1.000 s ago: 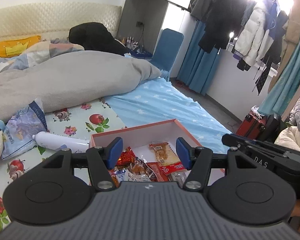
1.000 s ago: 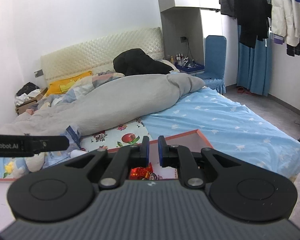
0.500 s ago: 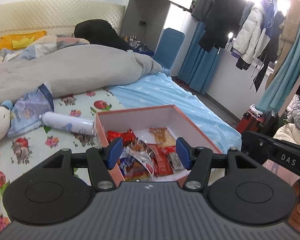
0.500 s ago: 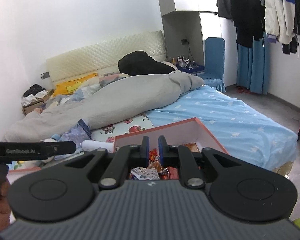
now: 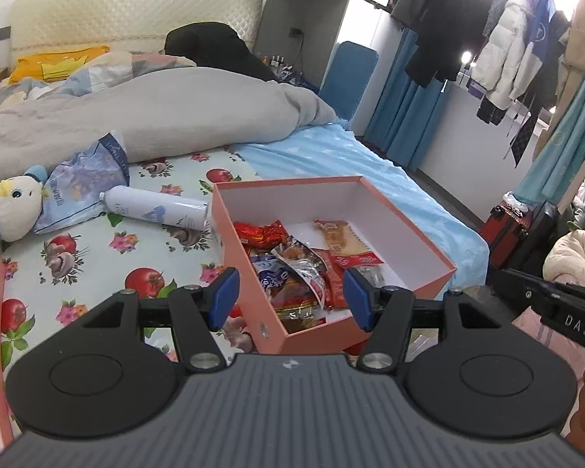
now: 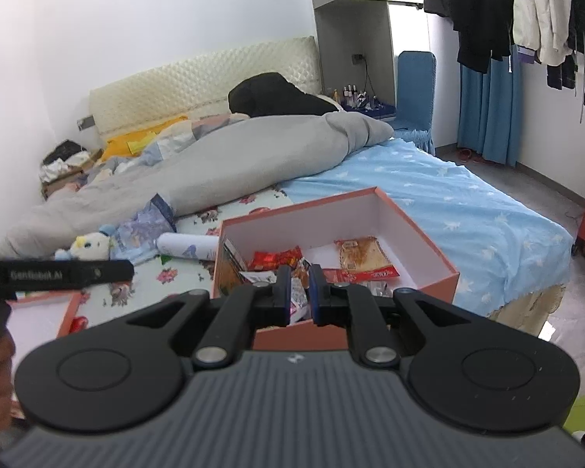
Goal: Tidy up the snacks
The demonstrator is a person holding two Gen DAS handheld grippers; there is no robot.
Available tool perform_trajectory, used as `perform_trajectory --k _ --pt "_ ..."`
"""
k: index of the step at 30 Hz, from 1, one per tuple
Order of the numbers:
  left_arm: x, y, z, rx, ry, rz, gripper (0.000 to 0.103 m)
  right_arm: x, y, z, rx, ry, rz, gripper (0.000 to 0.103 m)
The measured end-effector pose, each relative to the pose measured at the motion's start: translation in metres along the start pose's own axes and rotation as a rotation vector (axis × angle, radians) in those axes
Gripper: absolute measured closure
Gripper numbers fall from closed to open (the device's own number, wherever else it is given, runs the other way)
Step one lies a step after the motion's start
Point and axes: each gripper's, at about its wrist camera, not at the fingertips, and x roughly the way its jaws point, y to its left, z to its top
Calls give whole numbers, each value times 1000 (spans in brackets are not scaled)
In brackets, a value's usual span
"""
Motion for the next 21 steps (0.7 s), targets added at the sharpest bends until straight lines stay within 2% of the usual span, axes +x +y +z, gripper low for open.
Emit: perform_trajectory --k 4,6,7,8,9,10,21 --pt "0 1 1 -1 -2 2 35 5 2 -3 5 17 7 89" --pt "-2 1 3 9 -11 10 14 8 2 -5 -2 26 11 85" --pt "-3 0 4 12 -15 19 10 9 2 -5 -8 30 10 62" --pt "-4 0 4 15 -20 27 5 10 1 -6 -10 30 0 25" --pt "-4 0 4 18 -21 30 3 9 0 -6 -8 17 -16 11" --pt "-3 1 4 18 -19 33 3 8 0 -8 -7 -1 -34 3" --pt "-7 3 6 16 -2 103 0 11 -6 -6 -9 4 -71 4"
